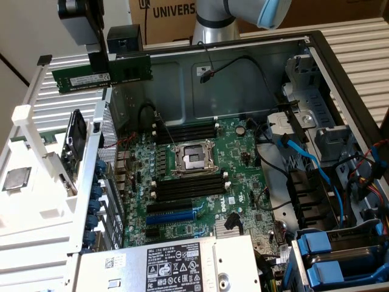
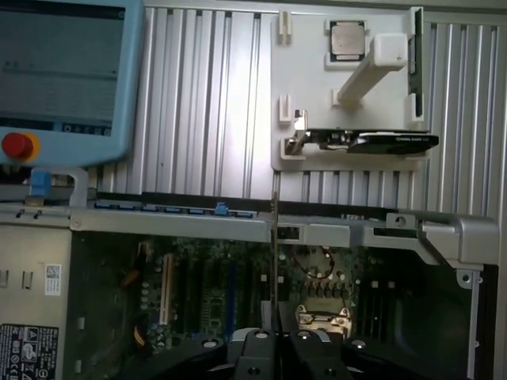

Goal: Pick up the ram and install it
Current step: 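Insert the ram into the slot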

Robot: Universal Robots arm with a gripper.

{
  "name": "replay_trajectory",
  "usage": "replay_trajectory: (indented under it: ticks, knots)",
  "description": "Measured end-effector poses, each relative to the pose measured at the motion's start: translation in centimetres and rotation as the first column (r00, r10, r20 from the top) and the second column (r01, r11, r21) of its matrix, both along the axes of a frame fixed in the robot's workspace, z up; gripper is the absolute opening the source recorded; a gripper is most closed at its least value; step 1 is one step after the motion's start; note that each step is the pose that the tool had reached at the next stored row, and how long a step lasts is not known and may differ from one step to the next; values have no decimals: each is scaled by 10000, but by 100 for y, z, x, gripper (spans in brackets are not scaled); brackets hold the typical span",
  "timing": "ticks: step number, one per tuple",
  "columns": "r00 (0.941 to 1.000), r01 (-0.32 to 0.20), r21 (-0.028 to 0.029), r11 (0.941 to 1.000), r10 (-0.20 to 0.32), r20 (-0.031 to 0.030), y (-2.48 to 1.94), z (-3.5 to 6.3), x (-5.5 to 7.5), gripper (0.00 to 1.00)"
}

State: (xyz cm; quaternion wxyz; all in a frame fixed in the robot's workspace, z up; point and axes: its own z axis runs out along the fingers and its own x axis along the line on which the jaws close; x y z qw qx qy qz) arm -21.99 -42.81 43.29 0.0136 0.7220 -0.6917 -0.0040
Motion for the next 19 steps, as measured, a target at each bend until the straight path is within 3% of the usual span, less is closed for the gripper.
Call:
replay_trajectory:
  ticks: [8,11,12,14,19]
  knots:
    - [10000,56,35,10000,-56,1,37,-11,134,12]
    - [10000,58,34,10000,-58,-1,93,-22,184,12]
    - [10000,57,35,10000,-57,0,148,-32,216,12]
    - [10000,56,34,10000,-56,-2,195,-45,253,12]
    - [10000,57,33,10000,-57,-11,237,-70,455,12]
